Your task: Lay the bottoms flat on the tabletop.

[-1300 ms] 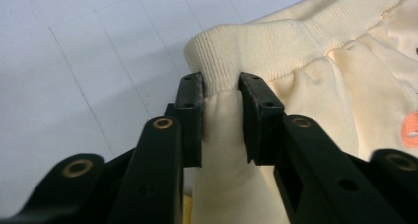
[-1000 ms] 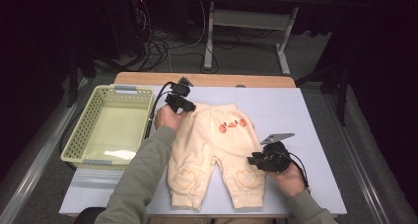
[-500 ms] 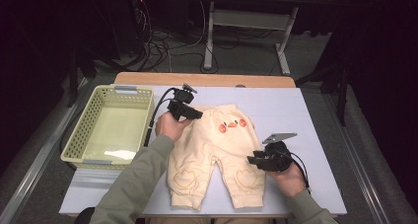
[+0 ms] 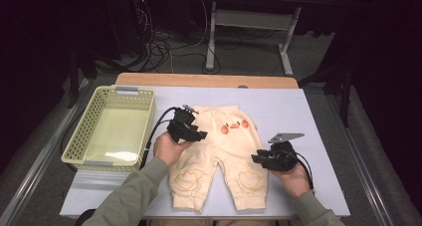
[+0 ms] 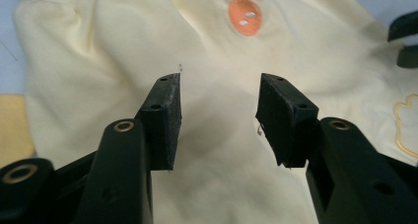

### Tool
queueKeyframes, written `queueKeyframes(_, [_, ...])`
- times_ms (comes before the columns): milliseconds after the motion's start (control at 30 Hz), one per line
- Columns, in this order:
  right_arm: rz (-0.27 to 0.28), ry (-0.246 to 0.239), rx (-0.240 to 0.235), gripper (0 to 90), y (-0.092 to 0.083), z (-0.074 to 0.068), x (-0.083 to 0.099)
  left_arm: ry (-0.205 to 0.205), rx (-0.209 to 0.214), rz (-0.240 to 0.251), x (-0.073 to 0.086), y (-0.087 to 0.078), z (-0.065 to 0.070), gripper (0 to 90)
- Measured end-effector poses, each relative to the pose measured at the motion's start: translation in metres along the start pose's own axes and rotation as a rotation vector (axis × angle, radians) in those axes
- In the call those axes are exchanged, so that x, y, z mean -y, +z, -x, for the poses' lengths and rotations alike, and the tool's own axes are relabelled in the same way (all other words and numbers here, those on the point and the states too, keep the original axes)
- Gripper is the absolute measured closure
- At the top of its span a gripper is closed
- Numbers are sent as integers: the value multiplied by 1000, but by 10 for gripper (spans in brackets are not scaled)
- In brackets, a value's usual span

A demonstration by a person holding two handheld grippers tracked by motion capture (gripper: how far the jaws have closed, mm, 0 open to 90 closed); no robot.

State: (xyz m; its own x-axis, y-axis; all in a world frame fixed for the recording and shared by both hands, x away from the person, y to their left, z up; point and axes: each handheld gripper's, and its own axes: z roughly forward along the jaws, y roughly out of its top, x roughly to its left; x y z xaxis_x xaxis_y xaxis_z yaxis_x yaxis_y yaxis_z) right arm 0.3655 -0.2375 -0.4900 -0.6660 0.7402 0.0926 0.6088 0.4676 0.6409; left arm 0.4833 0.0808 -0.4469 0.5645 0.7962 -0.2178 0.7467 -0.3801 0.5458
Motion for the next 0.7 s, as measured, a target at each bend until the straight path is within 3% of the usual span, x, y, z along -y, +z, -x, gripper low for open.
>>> queueKeyframes(167, [28,-3,19,656,-3,2,0,28,20,3,15,-3,9,503])
queueKeyframes(267, [21,24,-23,667,-2,5,0,47,46,5,28,-4,17,504])
queueKeyframes(500, [44,5,-10,688,-5,7,0,87,94,26,53,-15,31,477])
queueKeyframes(700, [73,24,10,715,-9,17,-4,137,83,23,70,-21,37,454])
